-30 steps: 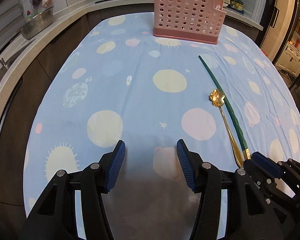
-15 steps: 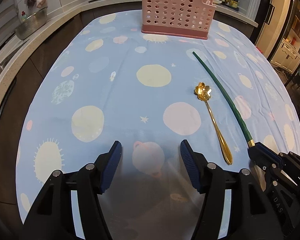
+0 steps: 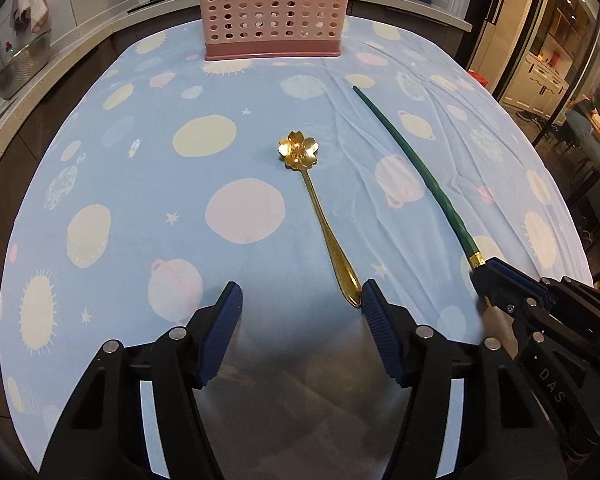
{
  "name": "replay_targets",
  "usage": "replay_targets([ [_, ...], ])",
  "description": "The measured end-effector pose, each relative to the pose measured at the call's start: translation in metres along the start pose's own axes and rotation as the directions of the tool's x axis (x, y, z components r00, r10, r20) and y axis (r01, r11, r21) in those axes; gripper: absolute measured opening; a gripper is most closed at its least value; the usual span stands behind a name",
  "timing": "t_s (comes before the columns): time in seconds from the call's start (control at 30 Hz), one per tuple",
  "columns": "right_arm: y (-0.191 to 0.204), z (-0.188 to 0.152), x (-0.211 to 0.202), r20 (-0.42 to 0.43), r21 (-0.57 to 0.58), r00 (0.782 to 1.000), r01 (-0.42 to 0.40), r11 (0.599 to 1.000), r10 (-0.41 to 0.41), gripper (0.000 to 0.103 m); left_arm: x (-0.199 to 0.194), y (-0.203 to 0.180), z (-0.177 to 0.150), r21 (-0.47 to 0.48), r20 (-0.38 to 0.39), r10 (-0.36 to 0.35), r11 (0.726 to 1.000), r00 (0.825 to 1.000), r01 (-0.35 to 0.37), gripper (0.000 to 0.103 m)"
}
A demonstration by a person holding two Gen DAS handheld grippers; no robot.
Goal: Organize utensils
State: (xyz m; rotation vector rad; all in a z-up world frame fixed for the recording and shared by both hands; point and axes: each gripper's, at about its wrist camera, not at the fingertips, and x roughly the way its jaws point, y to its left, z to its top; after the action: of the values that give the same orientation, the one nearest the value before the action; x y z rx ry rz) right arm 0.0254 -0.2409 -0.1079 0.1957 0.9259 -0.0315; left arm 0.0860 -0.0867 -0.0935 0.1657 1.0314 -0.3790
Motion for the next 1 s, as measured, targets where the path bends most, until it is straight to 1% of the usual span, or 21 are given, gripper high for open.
replay_targets([
  [0.07,-0.0008,-0.0007,-0.0004,0.000,0.000,1.000,-0.003,1.000,0.003,0.007,-0.0003,-0.0027,-0.0008,0.009,0.006,0.005,1.000,1.000,-0.005,0.057],
  [0.13,-0.0019,-0.0003,0.0000,-0.001,-0.002,1.000,-0.007,1.000,0.007,0.007,-0.0009,-0.0043,-0.0015,0.012,0.010,0.003,1.000,1.000,-0.003,0.051],
  [0.23,-0.0025,-0.0013,0.0008,-0.001,-0.004,1.000,-0.010,1.000,0.010,0.007,-0.0014,-0.0050,-0.0018,0.015,0.015,0.005,1.000,1.000,-0.005,0.046],
  [0.33,-0.0015,-0.0019,0.0006,-0.001,-0.006,1.000,-0.014,1.000,0.014,0.007,-0.0012,-0.0027,-0.0012,0.001,0.016,-0.007,1.000,1.000,0.007,0.045],
  [0.47,-0.0006,-0.0017,-0.0001,0.001,-0.004,1.000,-0.016,1.000,0.016,0.007,-0.0014,0.0004,0.0034,-0.027,0.008,-0.048,0.998,0.999,0.048,0.045],
  [0.67,-0.0013,-0.0013,0.0008,-0.004,-0.003,1.000,-0.014,1.000,0.014,0.007,0.0020,-0.0063,0.0038,0.004,0.016,-0.031,1.000,0.999,0.031,0.044],
  [0.73,-0.0011,-0.0013,0.0006,-0.004,-0.004,1.000,-0.014,1.000,0.014,0.007,0.0016,-0.0048,0.0036,0.007,0.018,-0.029,1.000,0.999,0.029,0.032],
  [0.77,-0.0009,-0.0012,0.0005,-0.005,-0.003,1.000,-0.014,1.000,0.014,0.007,0.0012,-0.0034,0.0034,0.004,0.018,-0.032,0.999,0.999,0.032,0.031],
  [0.8,-0.0010,-0.0010,0.0006,-0.005,-0.004,1.000,-0.014,1.000,0.014,0.007,0.0008,-0.0019,0.0032,0.002,0.017,-0.037,0.999,0.999,0.037,0.027],
  [0.83,-0.0007,-0.0009,0.0005,-0.005,-0.005,1.000,-0.015,1.000,0.015,0.007,0.0004,-0.0009,0.0027,0.003,0.016,-0.038,0.999,0.999,0.038,0.020],
  [0.9,0.0001,-0.0008,0.0006,-0.005,-0.008,1.000,-0.016,1.000,0.016,0.007,-0.0007,0.0014,0.0016,0.000,0.011,-0.055,0.998,0.998,0.055,0.011],
  [1.0,0.0029,-0.0005,-0.0009,-0.002,-0.016,1.000,-0.020,1.000,0.020,0.007,-0.0027,0.0034,0.0001,-0.001,0.005,-0.066,0.998,0.998,0.066,0.011],
])
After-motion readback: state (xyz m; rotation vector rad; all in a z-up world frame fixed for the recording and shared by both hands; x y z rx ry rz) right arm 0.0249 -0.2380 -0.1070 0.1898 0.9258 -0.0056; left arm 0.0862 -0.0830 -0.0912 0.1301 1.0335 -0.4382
